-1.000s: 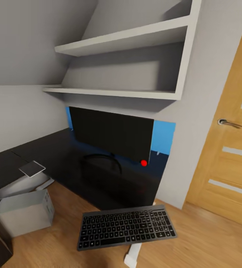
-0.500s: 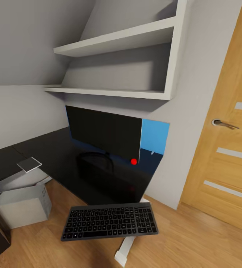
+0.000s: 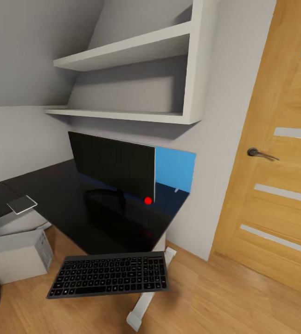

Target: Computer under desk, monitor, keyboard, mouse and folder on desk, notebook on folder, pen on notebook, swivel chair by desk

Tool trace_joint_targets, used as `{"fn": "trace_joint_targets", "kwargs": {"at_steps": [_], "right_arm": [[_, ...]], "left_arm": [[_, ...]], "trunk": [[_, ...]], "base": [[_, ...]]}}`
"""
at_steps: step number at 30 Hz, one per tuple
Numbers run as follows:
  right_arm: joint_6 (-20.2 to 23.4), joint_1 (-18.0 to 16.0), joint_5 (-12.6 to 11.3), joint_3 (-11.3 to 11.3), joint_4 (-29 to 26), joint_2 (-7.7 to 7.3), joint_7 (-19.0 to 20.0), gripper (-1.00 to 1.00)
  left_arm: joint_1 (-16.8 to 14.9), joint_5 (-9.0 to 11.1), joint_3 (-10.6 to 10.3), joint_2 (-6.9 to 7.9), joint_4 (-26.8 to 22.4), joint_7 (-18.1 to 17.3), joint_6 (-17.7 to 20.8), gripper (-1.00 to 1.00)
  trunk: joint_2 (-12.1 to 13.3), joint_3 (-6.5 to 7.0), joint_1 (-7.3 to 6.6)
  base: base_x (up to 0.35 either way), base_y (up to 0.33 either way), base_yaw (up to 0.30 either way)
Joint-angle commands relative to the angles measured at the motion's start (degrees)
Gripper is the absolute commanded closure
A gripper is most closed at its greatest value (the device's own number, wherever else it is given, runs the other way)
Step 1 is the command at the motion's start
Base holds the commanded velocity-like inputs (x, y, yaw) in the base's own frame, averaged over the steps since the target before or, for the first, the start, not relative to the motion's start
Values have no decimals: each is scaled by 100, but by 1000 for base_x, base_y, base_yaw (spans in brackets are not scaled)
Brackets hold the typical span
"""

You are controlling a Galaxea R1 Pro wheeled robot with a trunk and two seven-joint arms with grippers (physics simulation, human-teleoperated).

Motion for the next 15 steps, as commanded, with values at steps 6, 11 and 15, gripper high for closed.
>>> {"fn": "trace_joint_targets", "kwargs": {"at_steps": [6,11,15], "right_arm": [[-33,-5,-59,24,9,1,24,-100],[-33,-5,-60,24,9,1,22,-100],[-33,-5,-62,24,9,2,15,-100]], "left_arm": [[-4,60,-47,9,-5,40,-22,-100],[-5,60,-46,10,-5,40,-22,-100],[-2,60,-44,9,-5,40,-22,-100]], "trunk": [[-3,-6,0],[-3,-6,0],[-3,-6,0]], "base": [[0,-310,19],[0,-310,199],[0,-310,256]]}}
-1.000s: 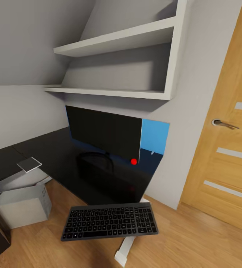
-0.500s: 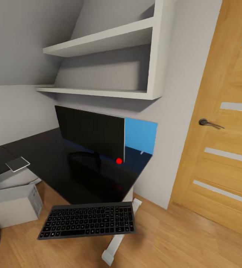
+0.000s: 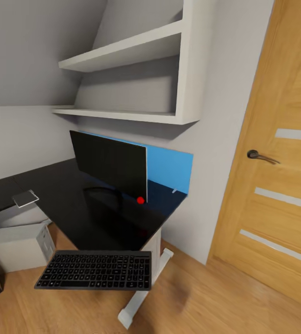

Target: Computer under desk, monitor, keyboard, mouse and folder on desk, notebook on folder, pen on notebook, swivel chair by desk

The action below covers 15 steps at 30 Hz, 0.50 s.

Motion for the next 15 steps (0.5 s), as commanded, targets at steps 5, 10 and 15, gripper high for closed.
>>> {"fn": "trace_joint_targets", "kwargs": {"at_steps": [5,10,15], "right_arm": [[-24,-3,-57,23,6,-3,26,-100],[-24,-3,-55,23,6,-3,26,-100],[-24,-3,-54,23,6,-1,28,-100]], "left_arm": [[-8,58,-46,5,-3,38,-31,-100],[-9,58,-45,5,-3,38,-31,-100],[-10,58,-45,5,-3,38,-31,-100]], "trunk": [[-3,-6,0],[-3,-6,0],[-3,-6,0]], "base": [[-33,-307,276],[-129,-294,282],[-174,-274,283]]}}
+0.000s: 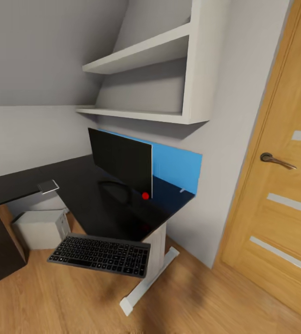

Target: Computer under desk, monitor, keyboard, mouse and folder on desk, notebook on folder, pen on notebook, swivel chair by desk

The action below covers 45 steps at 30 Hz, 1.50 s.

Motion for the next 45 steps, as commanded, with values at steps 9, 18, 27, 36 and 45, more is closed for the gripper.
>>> {"fn": "trace_joint_targets", "kwargs": {"at_steps": [9,18,27,36,45], "right_arm": [[-24,-3,-57,28,6,-1,35,-100],[8,-5,-61,16,-293,-34,65,-100],[1730,-10,-112,-19,-2173,-348,64,-100],[4781,-186,-688,-783,-4431,-795,-9,-100],[8761,-2050,-2521,-2159,-4427,-1115,-9,-100]], "left_arm": [[-5,58,-49,9,-3,37,-35,-100],[-6,55,-24,27,-3,52,-50,-100],[-5,50,24,47,-3,70,-57,-100],[-5,50,31,48,-3,72,-62,-100],[-6,50,39,59,-3,72,-66,-100]], "trunk": [[-3,-6,-2],[-3,-6,-2],[-3,-6,-2],[-3,-6,-2],[-3,-6,-2]], "base": [[-215,-247,243],[-79,-101,22],[-7,-10,2],[0,-1,0],[0,0,0]]}}
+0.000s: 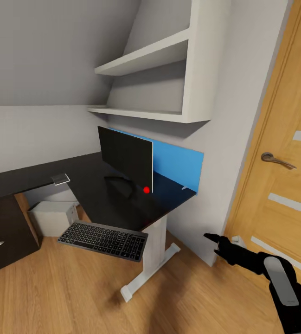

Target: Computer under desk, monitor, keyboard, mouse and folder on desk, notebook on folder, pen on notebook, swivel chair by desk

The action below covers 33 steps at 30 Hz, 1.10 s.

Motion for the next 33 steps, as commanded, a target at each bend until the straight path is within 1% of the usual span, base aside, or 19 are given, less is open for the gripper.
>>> {"fn": "trace_joint_targets", "kwargs": {"at_steps": [1,2,3,4,6,9,10,12,17,23,26,31,33], "right_arm": [[116,-62,-106,-57,47,-9,77,-100],[236,-138,-435,-111,86,-23,119,-100],[279,-165,-577,-128,100,-28,137,-100],[394,-234,-972,-130,207,-26,190,-100],[418,-248,-1065,-70,320,-14,204,-100],[426,-256,-1118,38,460,-5,215,-100],[428,-258,-1146,114,542,-2,221,-100],[430,-260,-1165,169,594,5,228,-100],[431,-262,-1188,240,650,48,253,-100],[430,-263,-1197,301,659,155,281,-100],[421,-263,-1191,406,663,206,285,-100],[402,-263,-1184,578,664,262,284,-100],[397,-263,-1183,607,664,270,283,-100]], "left_arm": [[-5,59,-48,7,-5,36,-31,-100],[-5,59,-48,7,-5,36,-31,-100],[-5,59,-48,7,-5,36,-31,-100],[-5,57,-47,13,-5,36,-34,-100],[-2,53,-47,11,-5,36,-37,-100],[-3,53,-47,9,-5,36,-38,-100],[-4,55,-47,9,-5,36,-39,-100],[-4,57,-47,8,-5,37,-39,-100],[-3,58,-47,8,-5,36,-40,-100],[-5,59,-49,4,-5,36,-40,-100],[-5,59,-53,1,-5,36,-40,-100],[-5,59,-55,2,-5,36,-40,-100],[-5,59,-55,2,-5,36,-40,-100]], "trunk": [[-4,-6,0],[-4,-6,0],[-4,-6,0],[-4,-6,0],[-4,-6,0],[-4,-6,0],[-4,-6,0],[-4,-6,0],[-4,-6,0],[-4,-6,0],[-4,-6,0],[-4,-6,0],[-4,-6,0]], "base": [[0,0,0],[0,0,0],[0,0,0],[0,0,0],[0,0,0],[0,0,0],[0,0,0],[0,0,0],[0,0,0],[0,0,0],[0,0,9],[0,0,125],[0,0,221]]}}
